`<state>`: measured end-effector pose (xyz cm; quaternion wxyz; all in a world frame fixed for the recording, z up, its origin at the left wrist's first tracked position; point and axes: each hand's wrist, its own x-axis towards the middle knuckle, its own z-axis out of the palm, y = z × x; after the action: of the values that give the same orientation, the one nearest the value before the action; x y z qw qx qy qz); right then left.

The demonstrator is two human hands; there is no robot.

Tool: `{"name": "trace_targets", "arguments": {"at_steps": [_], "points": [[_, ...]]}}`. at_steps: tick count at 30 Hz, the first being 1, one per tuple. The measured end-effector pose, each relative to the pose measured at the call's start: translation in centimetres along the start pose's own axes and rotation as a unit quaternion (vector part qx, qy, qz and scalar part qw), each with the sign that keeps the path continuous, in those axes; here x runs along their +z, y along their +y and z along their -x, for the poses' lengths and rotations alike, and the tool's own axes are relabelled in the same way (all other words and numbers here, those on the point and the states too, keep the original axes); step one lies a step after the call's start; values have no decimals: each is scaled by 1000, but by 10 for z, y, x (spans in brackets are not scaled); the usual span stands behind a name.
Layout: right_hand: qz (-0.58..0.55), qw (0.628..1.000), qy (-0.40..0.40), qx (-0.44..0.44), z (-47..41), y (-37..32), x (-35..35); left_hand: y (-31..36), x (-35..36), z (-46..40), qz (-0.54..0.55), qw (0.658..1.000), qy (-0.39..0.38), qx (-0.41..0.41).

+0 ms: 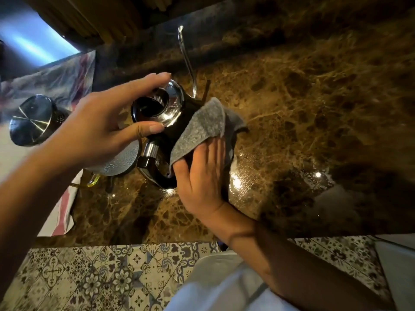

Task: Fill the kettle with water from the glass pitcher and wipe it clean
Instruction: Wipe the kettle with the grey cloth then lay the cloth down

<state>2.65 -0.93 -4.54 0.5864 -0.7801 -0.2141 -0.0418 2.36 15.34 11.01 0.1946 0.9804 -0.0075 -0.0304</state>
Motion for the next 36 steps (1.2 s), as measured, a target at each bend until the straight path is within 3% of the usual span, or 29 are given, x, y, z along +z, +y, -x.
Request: {"name": "trace_targets", "arguments": {"at_steps": [5,8,10,12,14,16,18,21,27,30,32,36], "points": [[36,997,-7,-68,-48,8,4,-2,-3,0,-13,1000,-7,-11],[63,989,-117,-62,-57,30,-13,-2,-4,0,-18,1000,-12,-16],[69,975,-211,-19,-56,47,-31,2,-3,0,-15,999,-16,-28],[101,961,-257,14,-46,55,-44,6,-3,0,-16,999,-4,-38],[149,959,-239,29,-25,46,-45,7,-2,1,-15,999,5,-38],[171,971,-167,30,0,33,-34,7,0,1,-16,999,7,-36],[159,981,-105,43,15,24,-19,8,0,0,-23,999,9,-37],[128,987,-77,61,7,19,-10,10,0,1,-24,999,18,-44],[76,979,-183,-36,-82,24,-25,14,6,1,-24,996,37,-73],[76,959,-272,-26,-88,37,-36,13,7,0,-24,996,43,-70],[126,939,-319,-12,-82,49,-47,11,7,1,-19,997,44,-67],[282,894,-337,-85,-75,67,-65,9,8,2,-4,997,44,-61]]}}
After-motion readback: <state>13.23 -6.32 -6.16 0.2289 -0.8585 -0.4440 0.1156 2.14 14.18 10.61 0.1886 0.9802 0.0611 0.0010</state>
